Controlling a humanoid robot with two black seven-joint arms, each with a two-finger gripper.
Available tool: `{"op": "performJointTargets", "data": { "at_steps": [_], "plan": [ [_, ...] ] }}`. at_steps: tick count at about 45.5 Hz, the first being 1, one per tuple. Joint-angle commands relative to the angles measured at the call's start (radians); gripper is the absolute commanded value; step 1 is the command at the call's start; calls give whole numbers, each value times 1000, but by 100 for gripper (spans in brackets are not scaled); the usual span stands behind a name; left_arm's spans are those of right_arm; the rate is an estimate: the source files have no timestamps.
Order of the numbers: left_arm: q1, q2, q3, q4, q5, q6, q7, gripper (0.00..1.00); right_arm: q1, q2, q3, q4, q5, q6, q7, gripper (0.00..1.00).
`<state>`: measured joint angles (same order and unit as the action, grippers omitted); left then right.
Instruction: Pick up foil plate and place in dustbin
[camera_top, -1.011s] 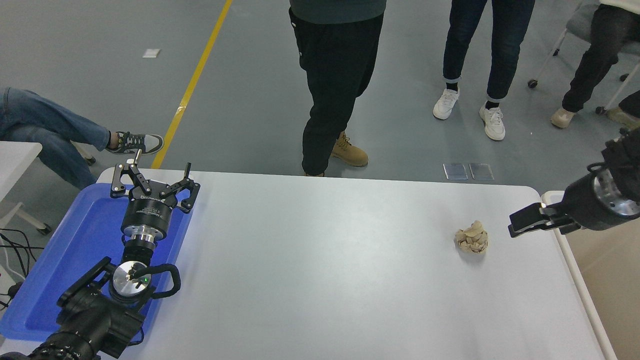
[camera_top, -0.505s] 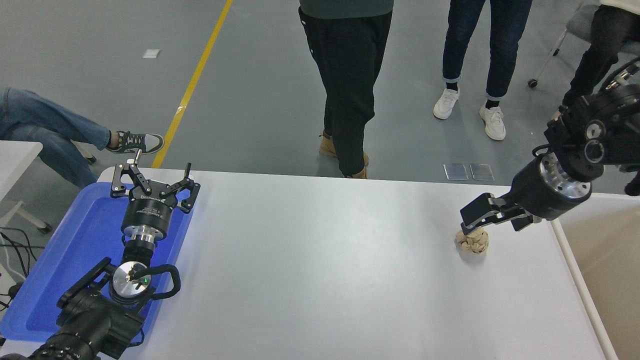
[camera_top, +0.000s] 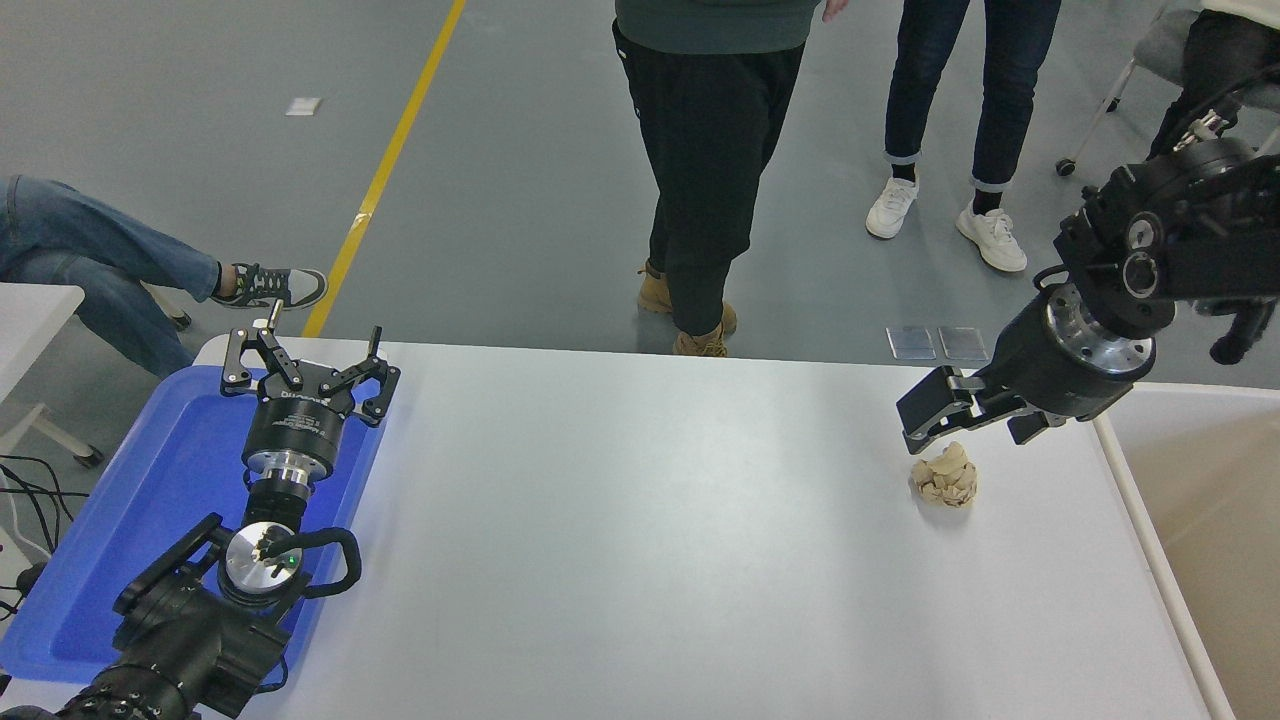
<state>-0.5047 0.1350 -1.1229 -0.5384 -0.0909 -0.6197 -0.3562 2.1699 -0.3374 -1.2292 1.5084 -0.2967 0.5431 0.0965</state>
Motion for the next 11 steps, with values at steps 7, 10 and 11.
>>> {"op": "performJointTargets", "data": {
  "at_steps": [7,10,11],
  "plan": [
    [0,0,0,0,-1,0,0,100,8,3,-19,-1,14,11,0,100],
    [0,0,0,0,0,0,0,100,8,3,-19,-1,14,11,0,100],
    [0,0,0,0,-1,0,0,100,8,3,-19,-1,14,11,0,100]
  ]
}}
